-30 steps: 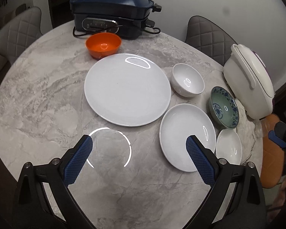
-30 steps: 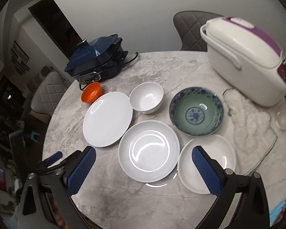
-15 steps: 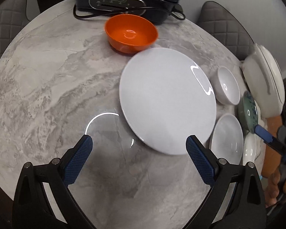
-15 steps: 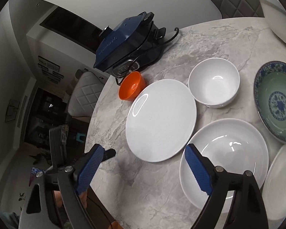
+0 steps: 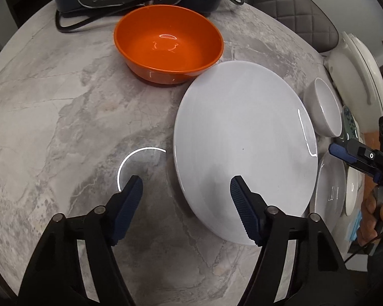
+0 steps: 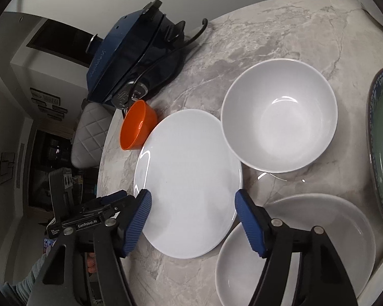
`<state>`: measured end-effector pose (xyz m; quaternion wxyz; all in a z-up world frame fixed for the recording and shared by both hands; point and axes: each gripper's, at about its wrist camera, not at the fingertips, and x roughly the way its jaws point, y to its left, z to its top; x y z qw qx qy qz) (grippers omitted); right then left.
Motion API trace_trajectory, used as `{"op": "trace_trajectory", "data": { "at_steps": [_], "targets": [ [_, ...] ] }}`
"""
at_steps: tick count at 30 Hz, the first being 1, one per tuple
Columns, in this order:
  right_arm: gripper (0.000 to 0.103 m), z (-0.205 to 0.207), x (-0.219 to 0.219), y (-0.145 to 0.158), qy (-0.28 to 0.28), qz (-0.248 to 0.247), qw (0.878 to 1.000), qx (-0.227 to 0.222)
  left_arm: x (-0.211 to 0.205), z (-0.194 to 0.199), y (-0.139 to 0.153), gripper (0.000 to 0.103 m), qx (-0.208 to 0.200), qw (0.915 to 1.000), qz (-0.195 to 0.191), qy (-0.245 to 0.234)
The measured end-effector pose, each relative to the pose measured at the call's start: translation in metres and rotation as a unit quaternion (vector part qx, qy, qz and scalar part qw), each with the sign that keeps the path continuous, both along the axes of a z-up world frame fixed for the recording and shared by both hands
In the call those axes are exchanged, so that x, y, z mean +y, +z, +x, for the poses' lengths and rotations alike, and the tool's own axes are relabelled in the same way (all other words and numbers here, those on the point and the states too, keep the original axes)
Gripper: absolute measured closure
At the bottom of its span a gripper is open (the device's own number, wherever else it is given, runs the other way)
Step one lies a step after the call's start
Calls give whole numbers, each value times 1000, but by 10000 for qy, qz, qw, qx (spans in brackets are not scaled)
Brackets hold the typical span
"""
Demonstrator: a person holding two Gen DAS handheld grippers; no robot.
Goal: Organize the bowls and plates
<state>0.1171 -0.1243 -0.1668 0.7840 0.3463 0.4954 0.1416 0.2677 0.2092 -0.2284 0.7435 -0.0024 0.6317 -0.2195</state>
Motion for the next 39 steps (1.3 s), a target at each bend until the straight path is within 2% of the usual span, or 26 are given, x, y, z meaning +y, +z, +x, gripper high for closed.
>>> {"op": "trace_trajectory", "data": {
  "at_steps": [2, 3, 5, 7, 11, 14, 16, 18, 22, 25, 30, 39],
  "targets": [
    [36, 2, 1, -2, -128, 23, 9999, -24, 5, 7, -6, 38, 92, 9998, -72, -148],
    [36, 4, 3, -4, -170, -4, 9998, -53, 6, 10, -9, 43, 148, 9995, -179, -202],
    [38, 10, 7, -8, -216, -183, 9996, 46, 8, 14, -11, 47, 251, 9983, -404, -326],
    [41, 14, 8, -13, -305, -321, 9988, 198, 8, 18, -13, 53, 264, 9978, -401, -464],
    [42, 19, 5, -17, -516, -470, 9970, 324, 8, 26, -9, 57, 274, 9972, -397, -574],
    [42, 22, 1, -20, -625, -543, 9953, 503, 2, 34, -9, 67, 209, 9975, -182, -649],
    [42, 24, 2, -21, -609, -643, 9945, 551, -5, 38, -10, 67, 198, 9972, -95, -721],
    [47, 25, 6, -23, -523, -650, 9950, 545, -7, 39, -10, 67, 184, 9967, -99, -788],
    [58, 28, 17, -36, -303, -813, 9922, 896, -15, 43, -13, 74, 297, 9957, -204, -857],
    [63, 28, 17, -38, -384, -791, 9921, 901, -17, 45, -13, 80, 310, 9956, -141, -871],
    [82, 29, 8, -43, -463, -718, 9910, 1026, -11, 46, -16, 82, 406, 9958, -267, -778],
    [83, 19, 13, -41, -462, -798, 9909, 980, -9, 35, -8, 83, 228, 9968, -207, -744]
  ]
}}
